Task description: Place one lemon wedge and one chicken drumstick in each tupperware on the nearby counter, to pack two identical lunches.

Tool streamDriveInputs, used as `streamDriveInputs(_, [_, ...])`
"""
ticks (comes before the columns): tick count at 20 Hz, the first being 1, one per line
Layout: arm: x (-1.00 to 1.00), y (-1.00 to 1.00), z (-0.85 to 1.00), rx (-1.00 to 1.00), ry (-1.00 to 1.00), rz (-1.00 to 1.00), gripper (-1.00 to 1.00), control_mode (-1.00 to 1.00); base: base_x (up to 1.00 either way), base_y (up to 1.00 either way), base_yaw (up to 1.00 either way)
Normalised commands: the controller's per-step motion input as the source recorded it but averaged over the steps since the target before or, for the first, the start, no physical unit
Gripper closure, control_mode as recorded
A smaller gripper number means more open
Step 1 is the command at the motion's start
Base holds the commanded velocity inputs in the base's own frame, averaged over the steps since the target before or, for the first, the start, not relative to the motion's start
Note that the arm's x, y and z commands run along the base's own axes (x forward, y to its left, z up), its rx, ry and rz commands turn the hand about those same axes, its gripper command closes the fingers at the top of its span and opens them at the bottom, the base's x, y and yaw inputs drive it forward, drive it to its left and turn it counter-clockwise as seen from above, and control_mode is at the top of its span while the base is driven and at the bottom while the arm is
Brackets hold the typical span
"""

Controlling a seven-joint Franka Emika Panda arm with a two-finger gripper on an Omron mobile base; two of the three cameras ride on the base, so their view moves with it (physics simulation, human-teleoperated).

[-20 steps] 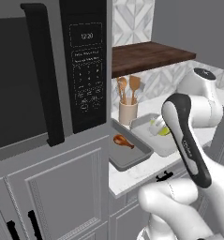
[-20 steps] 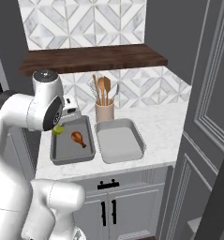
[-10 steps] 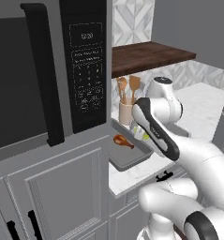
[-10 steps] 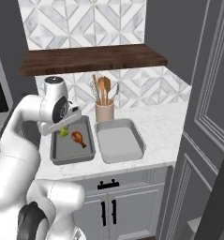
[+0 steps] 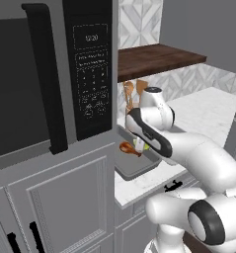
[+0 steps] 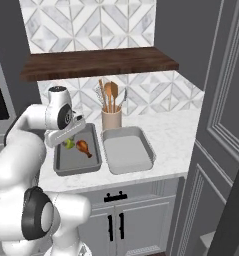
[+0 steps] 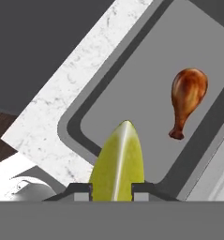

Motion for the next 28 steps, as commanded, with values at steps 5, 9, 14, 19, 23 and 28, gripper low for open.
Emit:
streamDriveInputs(5, [0.04, 0.00, -0.37, 0.02, 0.00, 0.04, 1.00, -1.00, 0.00, 0.00, 0.00])
streamDriveInputs(9, [0.16, 0.04, -0.16, 0.01, 0.00, 0.03, 1.00, -1.00, 0.00, 0.00, 0.00])
streamDriveInputs(14, [0.21, 0.18, 0.00, 0.04, 0.00, 0.04, 1.00, -1.00, 0.00, 0.00, 0.00])
streamDriveInputs(19, [0.31, 0.34, -0.03, 0.01, 0.00, 0.03, 1.00, -1.00, 0.00, 0.00, 0.00])
streamDriveInputs(23, [0.77, 0.33, -0.32, 0.00, 0.00, 0.00, 1.00, -1.00, 0.00, 0.00, 0.00])
streamDriveInputs(28, [0.50, 0.27, -0.51, 0.00, 0.00, 0.00, 1.00, -1.00, 0.00, 0.00, 0.00])
